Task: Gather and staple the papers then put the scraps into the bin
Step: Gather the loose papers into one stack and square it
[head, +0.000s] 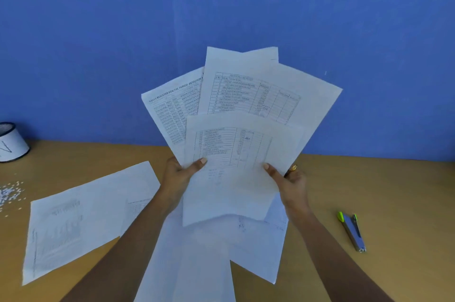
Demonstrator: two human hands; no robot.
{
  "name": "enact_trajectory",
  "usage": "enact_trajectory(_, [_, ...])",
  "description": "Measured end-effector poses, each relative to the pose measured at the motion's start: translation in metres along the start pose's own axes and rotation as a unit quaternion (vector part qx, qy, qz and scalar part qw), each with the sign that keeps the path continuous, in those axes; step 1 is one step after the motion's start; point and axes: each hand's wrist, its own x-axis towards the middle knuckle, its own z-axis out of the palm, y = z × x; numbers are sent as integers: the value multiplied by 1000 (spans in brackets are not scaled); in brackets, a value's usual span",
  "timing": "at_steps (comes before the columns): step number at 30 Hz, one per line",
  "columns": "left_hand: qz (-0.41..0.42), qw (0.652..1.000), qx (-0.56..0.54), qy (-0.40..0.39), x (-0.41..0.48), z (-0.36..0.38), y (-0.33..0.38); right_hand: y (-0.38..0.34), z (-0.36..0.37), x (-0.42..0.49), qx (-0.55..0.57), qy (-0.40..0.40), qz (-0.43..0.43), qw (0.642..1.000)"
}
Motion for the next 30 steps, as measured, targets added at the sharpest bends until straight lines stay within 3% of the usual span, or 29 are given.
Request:
enact_trajectory(12, [-55, 995, 76, -36, -9, -9, -17, 22, -6, -5, -39, -47, 42, 997])
enact_trajectory(22, [-38, 997, 71, -19, -4, -8, -18, 24, -4, -2, -38, -37, 35, 998])
enact_trajectory(30, [-73, 994, 74, -11, -14, -14, -39, 40, -6, -10, -52, -59, 82, 993])
